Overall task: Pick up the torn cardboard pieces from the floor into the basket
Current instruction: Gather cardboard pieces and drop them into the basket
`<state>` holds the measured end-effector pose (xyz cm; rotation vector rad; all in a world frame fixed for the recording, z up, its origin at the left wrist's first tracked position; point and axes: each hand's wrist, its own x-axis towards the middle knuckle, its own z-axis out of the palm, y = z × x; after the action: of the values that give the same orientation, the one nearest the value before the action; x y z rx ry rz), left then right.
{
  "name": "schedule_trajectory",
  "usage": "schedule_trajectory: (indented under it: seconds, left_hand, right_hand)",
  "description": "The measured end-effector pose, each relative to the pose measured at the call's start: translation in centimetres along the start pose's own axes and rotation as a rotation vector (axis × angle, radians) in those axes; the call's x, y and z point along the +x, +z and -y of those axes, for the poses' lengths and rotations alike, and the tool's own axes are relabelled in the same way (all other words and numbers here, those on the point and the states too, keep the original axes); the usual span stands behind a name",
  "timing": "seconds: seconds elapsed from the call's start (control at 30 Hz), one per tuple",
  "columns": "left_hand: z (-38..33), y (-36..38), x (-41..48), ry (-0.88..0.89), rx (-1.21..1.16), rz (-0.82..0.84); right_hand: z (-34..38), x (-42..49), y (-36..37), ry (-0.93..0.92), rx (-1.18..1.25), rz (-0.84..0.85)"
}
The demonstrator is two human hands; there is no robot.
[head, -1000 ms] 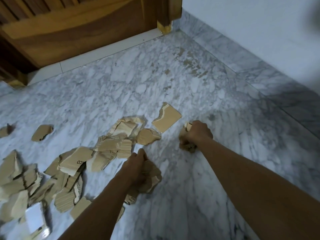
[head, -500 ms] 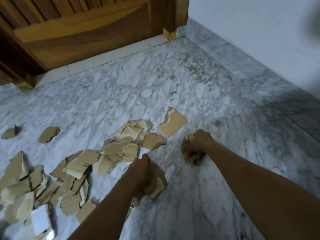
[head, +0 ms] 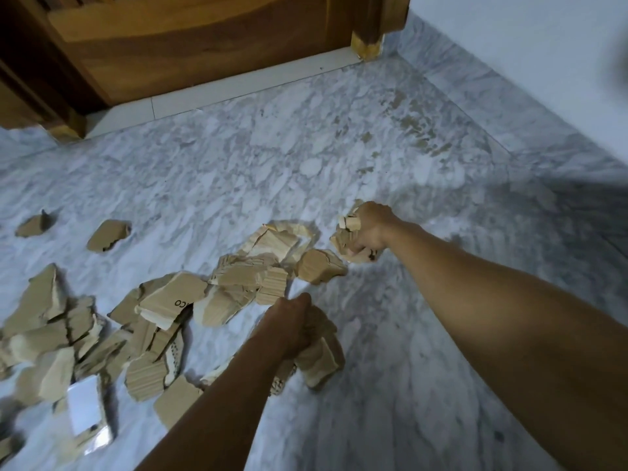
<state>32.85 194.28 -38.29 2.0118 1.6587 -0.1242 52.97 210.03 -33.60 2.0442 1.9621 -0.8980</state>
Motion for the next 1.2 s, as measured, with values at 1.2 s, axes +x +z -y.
schedule_trajectory:
  seconds: [1.2]
  left_hand:
    - [-2.6, -2.3, -1.3, 0.140, 0.166, 0.199]
  right_hand:
    - [2.9, -4.6, 4.4, -0.054, 0.406, 0.085]
